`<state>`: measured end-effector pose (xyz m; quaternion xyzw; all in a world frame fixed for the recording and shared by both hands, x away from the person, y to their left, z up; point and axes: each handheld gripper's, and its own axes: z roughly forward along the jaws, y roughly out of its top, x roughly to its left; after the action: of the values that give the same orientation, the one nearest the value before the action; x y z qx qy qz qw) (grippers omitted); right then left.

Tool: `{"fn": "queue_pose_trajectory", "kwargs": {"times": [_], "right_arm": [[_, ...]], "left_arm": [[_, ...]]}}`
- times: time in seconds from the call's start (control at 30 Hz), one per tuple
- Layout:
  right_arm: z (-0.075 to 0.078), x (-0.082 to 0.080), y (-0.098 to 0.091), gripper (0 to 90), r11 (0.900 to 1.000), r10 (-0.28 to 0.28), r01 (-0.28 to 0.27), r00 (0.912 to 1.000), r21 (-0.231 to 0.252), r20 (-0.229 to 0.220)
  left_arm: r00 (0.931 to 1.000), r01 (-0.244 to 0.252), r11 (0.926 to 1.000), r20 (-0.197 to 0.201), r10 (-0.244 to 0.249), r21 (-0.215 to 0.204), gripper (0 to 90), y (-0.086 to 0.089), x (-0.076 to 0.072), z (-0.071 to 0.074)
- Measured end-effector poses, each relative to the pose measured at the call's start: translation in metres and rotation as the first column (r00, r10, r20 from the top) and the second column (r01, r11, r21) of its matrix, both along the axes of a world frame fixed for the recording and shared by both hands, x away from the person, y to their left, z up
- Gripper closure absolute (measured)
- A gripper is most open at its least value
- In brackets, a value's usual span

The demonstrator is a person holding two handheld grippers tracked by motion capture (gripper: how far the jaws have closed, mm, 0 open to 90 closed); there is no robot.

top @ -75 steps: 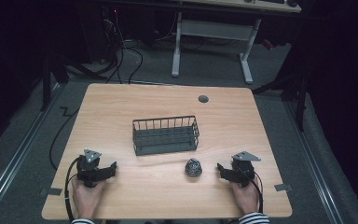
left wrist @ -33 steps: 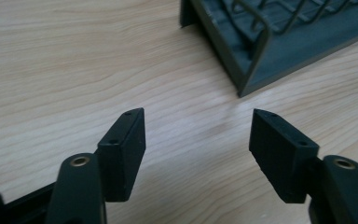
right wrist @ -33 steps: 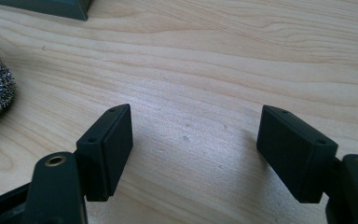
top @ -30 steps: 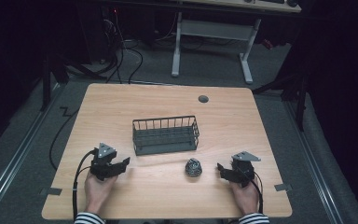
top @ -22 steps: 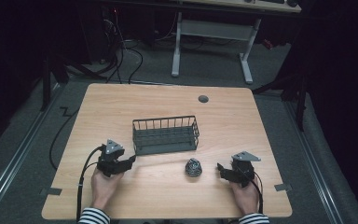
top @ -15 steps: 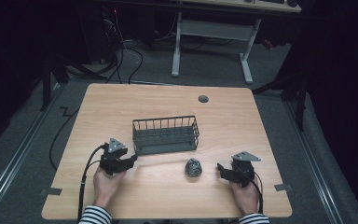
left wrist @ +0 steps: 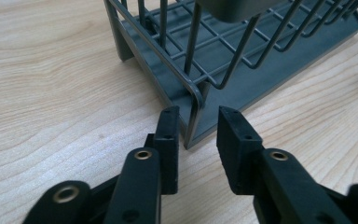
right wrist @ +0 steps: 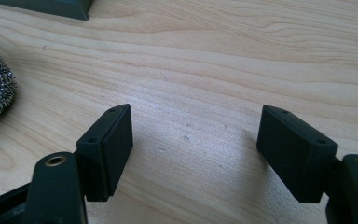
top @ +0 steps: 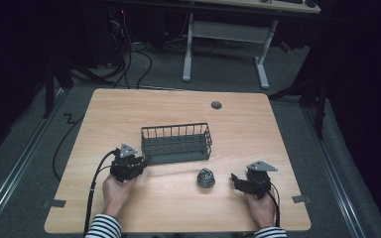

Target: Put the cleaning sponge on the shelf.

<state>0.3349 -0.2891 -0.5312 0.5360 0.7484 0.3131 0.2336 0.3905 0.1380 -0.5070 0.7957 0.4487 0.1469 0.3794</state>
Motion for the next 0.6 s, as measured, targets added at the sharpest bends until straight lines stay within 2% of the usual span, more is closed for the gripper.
{"fn": "queue_pose_trajectory", "kwargs": {"times": [0.27, 0.43, 0.6], "right_arm": [[0.0, 0.0, 0.0, 27.0, 1.0, 0.0, 0.0, 1.0, 0.0, 0.0], [0.0, 0.0, 0.0, 27.0, 1.0, 0.0, 0.0, 1.0, 0.0, 0.0], [0.0, 0.0, 0.0, 27.0, 1.0, 0.001, -0.001, 1.0, 0.0, 0.0]], "left_arm": [[1.0, -0.003, 1.0, -0.007, 0.003, -0.001, 84.9, 0.001, 0.0034, -0.0017], [1.0, 0.0, 1.0, -0.007, 0.0, 0.001, 85.7, 0.0005, 0.0042, -0.0014], [0.9998, 0.022, 0.9994, -0.003, -0.022, 0.026, 86.4, -0.008, 0.0082, 0.0021]]}}
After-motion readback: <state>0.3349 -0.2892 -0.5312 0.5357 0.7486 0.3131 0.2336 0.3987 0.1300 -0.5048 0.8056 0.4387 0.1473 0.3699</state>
